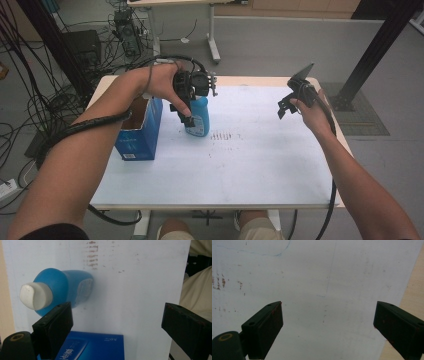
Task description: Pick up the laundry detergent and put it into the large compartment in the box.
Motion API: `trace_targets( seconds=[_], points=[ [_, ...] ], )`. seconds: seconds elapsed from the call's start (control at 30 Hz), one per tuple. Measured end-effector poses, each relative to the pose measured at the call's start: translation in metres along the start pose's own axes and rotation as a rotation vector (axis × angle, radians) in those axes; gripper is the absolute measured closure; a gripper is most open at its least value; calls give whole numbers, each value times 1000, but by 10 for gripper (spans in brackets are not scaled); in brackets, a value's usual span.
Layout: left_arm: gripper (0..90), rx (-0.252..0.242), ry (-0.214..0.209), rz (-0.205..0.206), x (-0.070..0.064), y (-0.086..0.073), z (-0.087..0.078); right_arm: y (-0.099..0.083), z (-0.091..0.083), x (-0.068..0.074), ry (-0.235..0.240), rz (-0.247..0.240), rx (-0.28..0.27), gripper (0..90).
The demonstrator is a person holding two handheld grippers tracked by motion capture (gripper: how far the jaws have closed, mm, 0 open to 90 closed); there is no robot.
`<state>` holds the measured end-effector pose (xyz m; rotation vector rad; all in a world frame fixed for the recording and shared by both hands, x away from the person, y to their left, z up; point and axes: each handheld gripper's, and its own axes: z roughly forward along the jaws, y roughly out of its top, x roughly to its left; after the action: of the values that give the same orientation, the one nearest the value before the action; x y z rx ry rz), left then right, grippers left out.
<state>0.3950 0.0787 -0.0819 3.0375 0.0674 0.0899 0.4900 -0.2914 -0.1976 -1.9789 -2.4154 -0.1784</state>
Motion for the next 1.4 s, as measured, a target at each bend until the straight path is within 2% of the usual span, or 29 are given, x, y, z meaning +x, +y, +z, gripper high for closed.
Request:
trace_targets(
  seconds=[0.47, 1.03, 1.4],
  points=[
    [107, 8, 0, 4, -4, 0, -4, 0, -4, 4, 1, -8, 3, 88],
    [107, 8, -2, 17, -5, -1, -8, -1, -6, 4, 4, -7, 16, 84],
    [107, 11, -16, 12, -2, -1, -3, -2, -6, 5, 7, -15, 14, 83]
  ],
)
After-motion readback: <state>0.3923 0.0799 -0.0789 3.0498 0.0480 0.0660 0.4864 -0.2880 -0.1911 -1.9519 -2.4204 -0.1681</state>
